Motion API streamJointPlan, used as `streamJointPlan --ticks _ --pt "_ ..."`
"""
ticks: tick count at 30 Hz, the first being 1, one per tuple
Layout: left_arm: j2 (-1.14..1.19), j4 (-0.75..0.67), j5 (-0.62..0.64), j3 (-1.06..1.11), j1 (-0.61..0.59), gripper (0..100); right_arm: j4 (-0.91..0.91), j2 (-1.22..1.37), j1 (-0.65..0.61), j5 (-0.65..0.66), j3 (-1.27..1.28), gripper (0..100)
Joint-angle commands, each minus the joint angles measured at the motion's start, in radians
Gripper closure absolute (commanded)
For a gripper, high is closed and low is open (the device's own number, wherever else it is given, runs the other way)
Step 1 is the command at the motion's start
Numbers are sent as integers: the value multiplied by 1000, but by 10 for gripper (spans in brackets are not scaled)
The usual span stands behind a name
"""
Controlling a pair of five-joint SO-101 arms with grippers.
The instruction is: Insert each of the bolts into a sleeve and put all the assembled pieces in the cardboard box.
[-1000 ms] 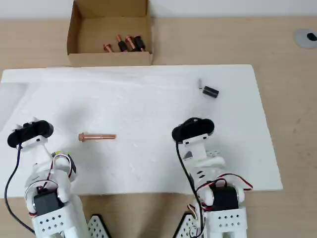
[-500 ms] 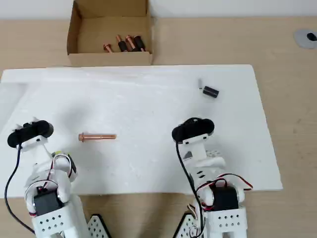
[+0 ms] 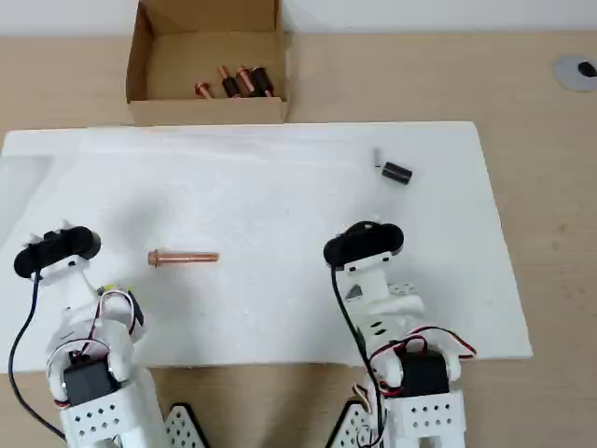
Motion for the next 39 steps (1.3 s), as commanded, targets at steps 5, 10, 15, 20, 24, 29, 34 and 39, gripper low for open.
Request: streamJointPlan --ticks 5,10,15,20,24,29,34,39 --pt "-10 -17 8 -5 -6 991 -14 -110 1 11 -1 988" --pt "-10 -17 5 -5 0 991 -20 -110 -41 11 1 988" --pt "-10 -17 5 -5 -2 991 -20 -110 -48 9 1 988" --pt "-10 -17 5 -5 0 991 -20 -110 -50 6 1 988" --pt "-10 -17 5 -5 0 991 -37 -113 -117 12 2 988" --pt "-10 -17 3 -5 41 991 -127 -120 -302 9 31 988" --pt "-8 -107 -51 -29 100 990 -272 -117 -117 2 42 988" --pt "124 -123 44 -244 78 919 -175 -114 2 -74 -18 987"
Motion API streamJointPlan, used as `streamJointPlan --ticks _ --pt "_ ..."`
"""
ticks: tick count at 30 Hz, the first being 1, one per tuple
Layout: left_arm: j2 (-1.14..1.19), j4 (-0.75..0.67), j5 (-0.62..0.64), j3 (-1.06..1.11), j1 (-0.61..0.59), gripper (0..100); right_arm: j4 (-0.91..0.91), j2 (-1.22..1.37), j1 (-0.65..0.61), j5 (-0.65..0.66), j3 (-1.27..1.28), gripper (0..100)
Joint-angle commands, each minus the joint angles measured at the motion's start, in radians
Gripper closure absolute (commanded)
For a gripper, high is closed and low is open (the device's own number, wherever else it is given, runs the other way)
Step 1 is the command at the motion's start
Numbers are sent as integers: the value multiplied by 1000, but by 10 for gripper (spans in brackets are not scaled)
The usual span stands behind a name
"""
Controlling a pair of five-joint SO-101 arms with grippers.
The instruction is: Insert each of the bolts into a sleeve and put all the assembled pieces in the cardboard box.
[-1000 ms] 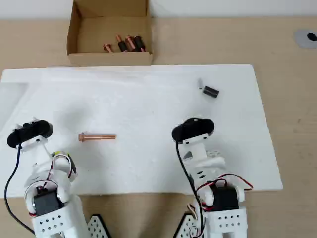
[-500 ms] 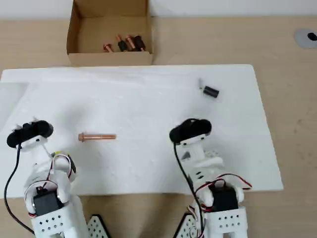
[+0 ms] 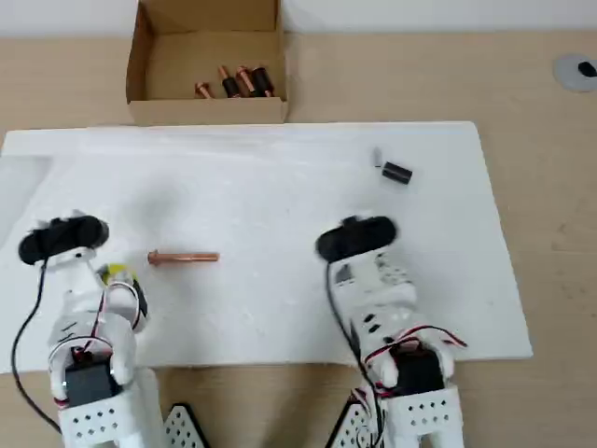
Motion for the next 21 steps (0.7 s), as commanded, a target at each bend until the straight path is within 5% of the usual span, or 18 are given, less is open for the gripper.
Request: streamJointPlan --ticks 1,6,13,18,21 --pt "162 -32 51 -201 -2 916 69 -108 41 -51 -85 987" --pt "687 -11 166 -583 46 916 23 42 47 -61 -156 987" --pt "1342 219 746 -1171 143 916 -40 521 117 -64 -542 987" --pt "1534 373 858 -1267 321 924 41 1023 236 -64 -949 987" --pt "1540 373 1046 -1244 348 997 186 1322 278 -63 -1218 987"
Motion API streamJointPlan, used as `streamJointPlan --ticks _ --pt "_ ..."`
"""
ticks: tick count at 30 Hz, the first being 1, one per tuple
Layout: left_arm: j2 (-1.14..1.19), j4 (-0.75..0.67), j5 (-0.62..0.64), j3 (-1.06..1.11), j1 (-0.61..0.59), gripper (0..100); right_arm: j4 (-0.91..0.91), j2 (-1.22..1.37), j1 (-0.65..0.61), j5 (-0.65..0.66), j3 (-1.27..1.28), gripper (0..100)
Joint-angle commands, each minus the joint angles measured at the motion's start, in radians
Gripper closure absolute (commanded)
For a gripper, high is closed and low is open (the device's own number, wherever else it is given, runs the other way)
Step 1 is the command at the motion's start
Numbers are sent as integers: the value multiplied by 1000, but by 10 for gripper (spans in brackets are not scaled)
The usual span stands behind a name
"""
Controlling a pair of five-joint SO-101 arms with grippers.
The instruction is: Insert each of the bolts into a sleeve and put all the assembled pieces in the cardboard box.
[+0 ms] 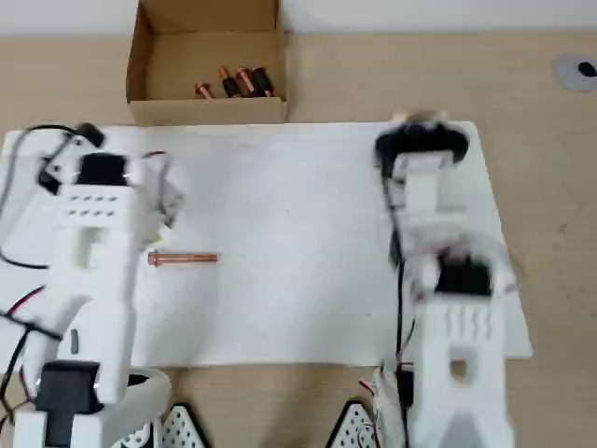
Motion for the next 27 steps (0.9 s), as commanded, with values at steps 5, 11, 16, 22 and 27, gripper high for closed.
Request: streamJointPlan --ticks 5,11,16,22,27 --pt "-8 -11 245 -6 25 923 404 688 47 -12 -783 987" --pt "-4 -239 301 181 34 918 572 917 45 -6 -1251 987" --pt "-4 -364 338 273 26 918 634 1017 -50 25 -1440 987" --pt "-4 -376 333 296 -26 918 638 1052 -142 233 -1465 987" --pt "-4 -374 334 298 -95 918 637 1052 -151 301 -1466 987"
